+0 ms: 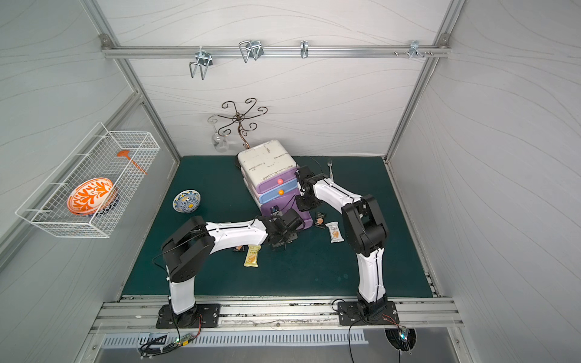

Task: Take the cookies out of the drawer
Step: Close the drawer in the storage box.

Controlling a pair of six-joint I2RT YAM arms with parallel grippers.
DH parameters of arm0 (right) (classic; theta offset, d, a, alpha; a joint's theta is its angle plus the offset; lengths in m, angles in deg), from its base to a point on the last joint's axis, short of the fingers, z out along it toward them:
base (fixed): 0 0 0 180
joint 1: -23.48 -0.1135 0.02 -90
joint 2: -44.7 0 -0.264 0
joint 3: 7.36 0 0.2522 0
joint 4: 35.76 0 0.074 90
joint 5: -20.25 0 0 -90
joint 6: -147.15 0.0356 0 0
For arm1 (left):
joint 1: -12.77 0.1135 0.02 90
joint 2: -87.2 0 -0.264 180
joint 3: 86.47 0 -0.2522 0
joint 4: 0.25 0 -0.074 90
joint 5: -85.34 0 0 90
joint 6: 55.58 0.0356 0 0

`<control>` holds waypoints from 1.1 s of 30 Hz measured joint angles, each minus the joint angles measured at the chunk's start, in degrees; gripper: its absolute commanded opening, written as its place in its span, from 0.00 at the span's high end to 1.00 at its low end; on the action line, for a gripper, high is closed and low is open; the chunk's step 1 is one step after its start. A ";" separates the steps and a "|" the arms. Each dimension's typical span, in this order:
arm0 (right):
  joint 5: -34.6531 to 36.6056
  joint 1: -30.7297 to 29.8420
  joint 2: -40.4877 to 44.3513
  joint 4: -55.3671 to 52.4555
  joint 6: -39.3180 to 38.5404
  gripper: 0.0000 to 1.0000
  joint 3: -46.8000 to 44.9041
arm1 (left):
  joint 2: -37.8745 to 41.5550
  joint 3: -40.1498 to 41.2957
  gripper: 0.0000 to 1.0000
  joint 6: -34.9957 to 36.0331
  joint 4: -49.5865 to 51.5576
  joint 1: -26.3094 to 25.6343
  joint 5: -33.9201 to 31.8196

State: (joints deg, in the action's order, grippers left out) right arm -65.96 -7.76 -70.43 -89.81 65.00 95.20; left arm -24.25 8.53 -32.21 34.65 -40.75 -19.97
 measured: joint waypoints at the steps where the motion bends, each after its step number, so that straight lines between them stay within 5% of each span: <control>1: -0.37 -0.02 0.00 0.20 0.04 0.60 0.02 | -0.46 -0.22 0.95 0.02 -0.02 0.07 -0.48; 6: -3.17 0.76 0.79 0.02 1.60 0.46 0.04 | -0.87 -1.36 0.95 0.22 0.90 0.76 -1.84; 18: -7.52 12.59 11.52 -5.53 6.80 0.41 -0.28 | -3.04 -4.22 0.95 0.66 0.98 1.79 -2.49; 33: -28.46 11.78 5.81 0.87 8.24 0.34 23.04 | -4.20 -5.66 0.95 0.85 1.33 2.23 -2.49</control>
State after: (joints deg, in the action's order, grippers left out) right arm -94.42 4.02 -64.62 -88.94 73.24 118.24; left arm -28.45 2.87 -31.36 35.99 -38.52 -22.46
